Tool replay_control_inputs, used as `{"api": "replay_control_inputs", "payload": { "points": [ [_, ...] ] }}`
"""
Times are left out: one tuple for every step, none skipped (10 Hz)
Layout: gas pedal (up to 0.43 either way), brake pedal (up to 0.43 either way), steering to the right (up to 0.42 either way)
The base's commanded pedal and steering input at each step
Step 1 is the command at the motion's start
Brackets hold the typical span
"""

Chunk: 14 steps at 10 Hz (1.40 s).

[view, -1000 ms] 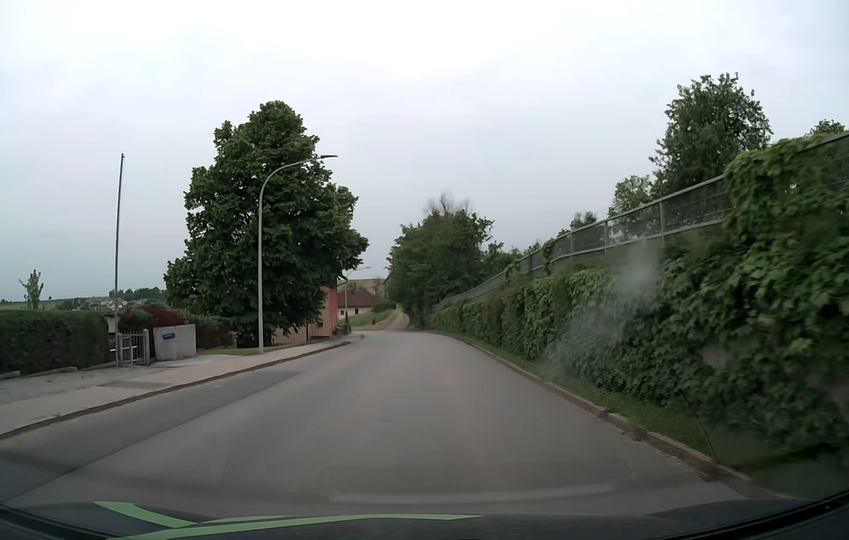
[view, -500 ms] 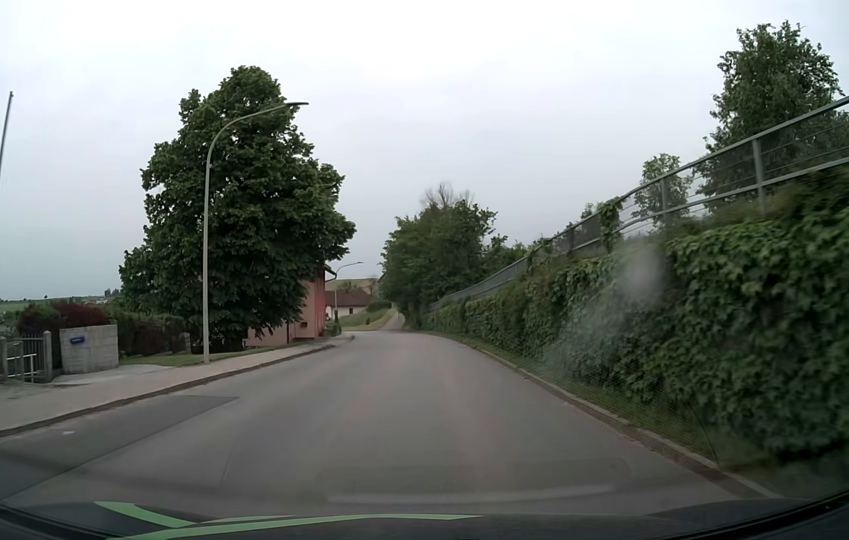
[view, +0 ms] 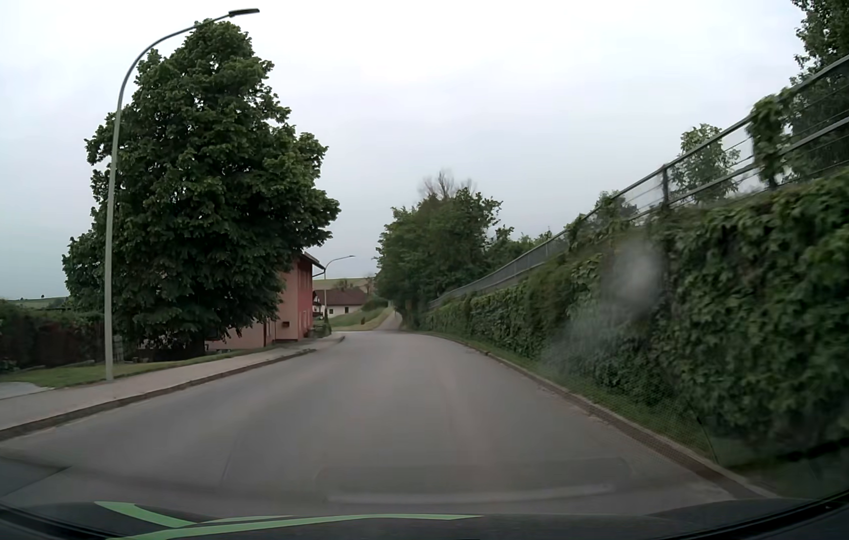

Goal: Follow the waypoints while adhering to traffic rules and regulations

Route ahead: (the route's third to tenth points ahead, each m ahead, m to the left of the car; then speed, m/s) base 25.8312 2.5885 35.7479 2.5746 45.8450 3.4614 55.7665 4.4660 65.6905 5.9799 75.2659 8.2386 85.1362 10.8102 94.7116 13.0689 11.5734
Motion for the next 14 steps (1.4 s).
{"api": "replay_control_inputs", "payload": {
  "points": [
    [0.0, 0.0, 0.0],
    [0.0, 0.0, 0.0],
    [0.0, 0.0, 0.0],
    [0.0, 0.0, 0.0],
    [0.0, 0.0, 0.0],
    [0.0, 0.0, 0.0],
    [0.0, 0.0, 0.0],
    [0.0, 0.0, 0.0],
    [0.0, 0.0, -0.001],
    [0.0, 0.0, -0.001],
    [0.0, 0.0, -0.003],
    [0.0, 0.0, -0.003],
    [0.0, 0.0, -0.003],
    [0.0, 0.0, -0.003]
  ]
}}
